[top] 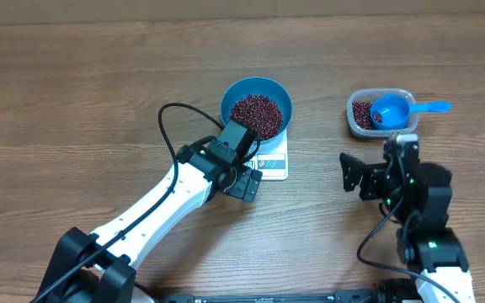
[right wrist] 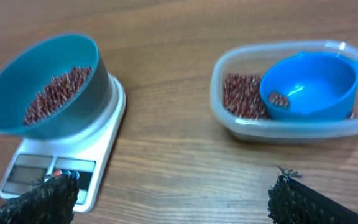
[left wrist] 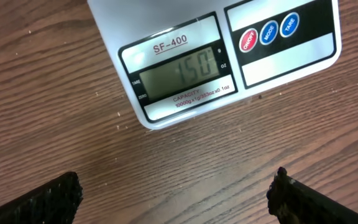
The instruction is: Scoop item into bowl and weigh 150g on scale
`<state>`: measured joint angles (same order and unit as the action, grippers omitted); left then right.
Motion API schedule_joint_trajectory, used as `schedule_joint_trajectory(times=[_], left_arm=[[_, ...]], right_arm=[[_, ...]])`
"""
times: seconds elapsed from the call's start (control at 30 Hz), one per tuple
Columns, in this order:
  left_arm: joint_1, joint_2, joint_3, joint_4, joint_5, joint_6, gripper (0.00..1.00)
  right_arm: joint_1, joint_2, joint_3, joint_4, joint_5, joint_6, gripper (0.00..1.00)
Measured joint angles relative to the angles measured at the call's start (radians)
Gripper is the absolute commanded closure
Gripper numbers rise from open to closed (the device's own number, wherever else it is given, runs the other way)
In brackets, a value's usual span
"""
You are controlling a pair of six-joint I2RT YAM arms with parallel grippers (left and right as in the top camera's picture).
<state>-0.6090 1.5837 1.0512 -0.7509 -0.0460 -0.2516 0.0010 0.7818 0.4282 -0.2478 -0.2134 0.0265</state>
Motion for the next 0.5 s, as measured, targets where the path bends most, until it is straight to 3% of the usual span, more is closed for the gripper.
schedule_joint_trajectory(times=[0.5], left_arm=[[0.0,0.0,0.0,0.0,0.0,0.0,0.0]], right_arm=[[0.0,-0.15,-0.29,0.298,-0.008,0.032,0.0]])
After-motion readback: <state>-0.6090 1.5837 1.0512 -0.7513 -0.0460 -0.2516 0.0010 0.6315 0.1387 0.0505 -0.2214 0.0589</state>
